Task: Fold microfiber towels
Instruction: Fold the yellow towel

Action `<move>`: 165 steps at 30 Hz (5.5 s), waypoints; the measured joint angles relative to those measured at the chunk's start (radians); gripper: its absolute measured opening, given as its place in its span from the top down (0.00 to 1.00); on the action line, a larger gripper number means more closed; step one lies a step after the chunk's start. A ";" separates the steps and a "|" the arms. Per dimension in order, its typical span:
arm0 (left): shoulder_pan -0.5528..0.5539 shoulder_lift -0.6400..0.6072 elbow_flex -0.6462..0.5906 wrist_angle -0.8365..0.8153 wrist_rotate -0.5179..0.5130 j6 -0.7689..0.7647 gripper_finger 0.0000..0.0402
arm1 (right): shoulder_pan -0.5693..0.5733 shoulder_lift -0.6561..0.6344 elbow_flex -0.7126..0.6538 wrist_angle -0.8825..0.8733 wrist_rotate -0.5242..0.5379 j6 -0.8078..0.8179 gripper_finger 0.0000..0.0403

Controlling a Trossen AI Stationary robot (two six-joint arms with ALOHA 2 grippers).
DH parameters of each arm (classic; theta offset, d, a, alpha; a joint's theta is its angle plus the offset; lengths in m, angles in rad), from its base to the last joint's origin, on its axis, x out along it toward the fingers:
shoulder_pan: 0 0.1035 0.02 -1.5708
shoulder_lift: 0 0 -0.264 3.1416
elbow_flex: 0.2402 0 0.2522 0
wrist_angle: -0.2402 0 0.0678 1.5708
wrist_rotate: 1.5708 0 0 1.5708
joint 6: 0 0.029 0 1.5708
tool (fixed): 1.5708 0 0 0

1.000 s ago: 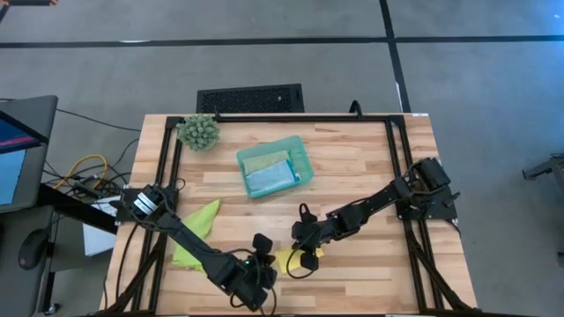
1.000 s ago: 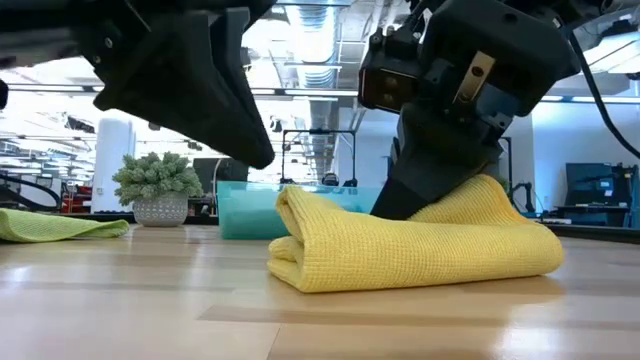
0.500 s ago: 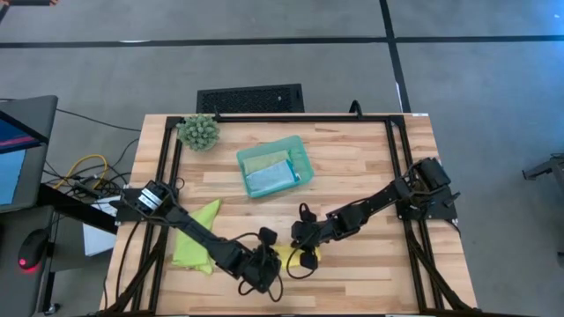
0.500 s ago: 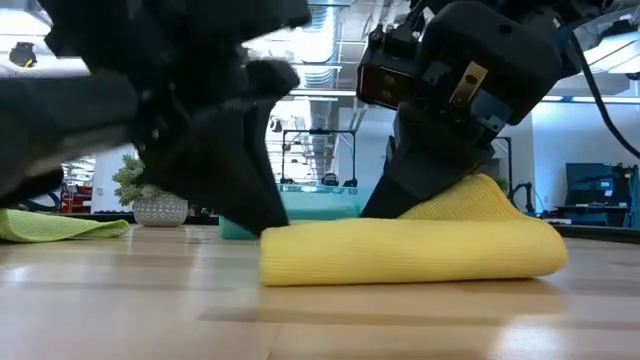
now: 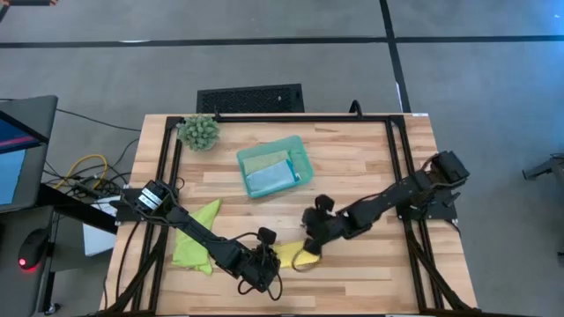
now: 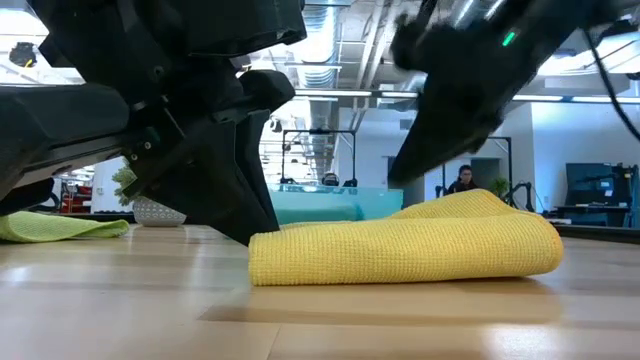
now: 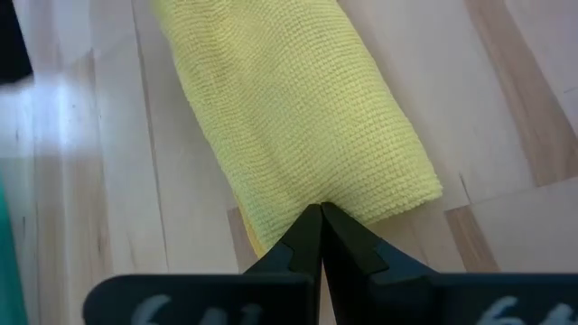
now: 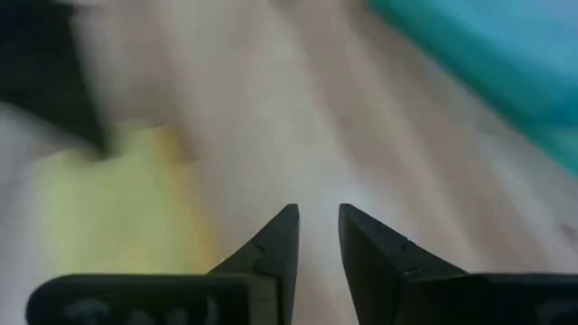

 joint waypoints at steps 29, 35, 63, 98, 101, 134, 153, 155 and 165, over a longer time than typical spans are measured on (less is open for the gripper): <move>0.054 0.000 -0.013 -0.117 -0.042 -0.141 1.00 | 0.046 0.091 0.001 0.045 -0.275 -0.054 0.87; 0.026 0.000 0.045 -0.156 -0.165 -0.140 1.00 | 0.066 0.061 0.001 0.098 -0.240 -0.054 0.87; 0.060 0.000 -0.029 0.063 -0.004 -0.101 1.00 | 0.079 0.064 0.001 0.107 -0.236 -0.055 0.83; 0.060 0.000 -0.029 0.070 -0.003 -0.101 1.00 | 0.140 -0.017 -0.065 0.097 -0.097 -0.106 0.98; 0.059 0.000 -0.029 0.069 -0.002 -0.101 1.00 | 0.138 -0.006 -0.065 0.167 -0.095 -0.153 0.99; 0.062 0.000 -0.029 0.062 -0.008 -0.085 1.00 | 0.073 0.088 -0.064 0.362 -0.121 -0.287 0.96; 0.061 0.002 0.006 -0.025 -0.040 -0.097 1.00 | 0.225 -0.109 -0.063 -0.043 -0.060 -0.056 0.96; 0.056 0.002 0.034 -0.070 -0.057 -0.105 1.00 | 0.231 -0.133 -0.063 -0.018 -0.047 -0.076 0.96; -0.049 0.001 0.173 -0.251 -0.247 -0.138 1.00 | 0.299 -0.240 -0.063 0.015 0.047 -0.056 0.96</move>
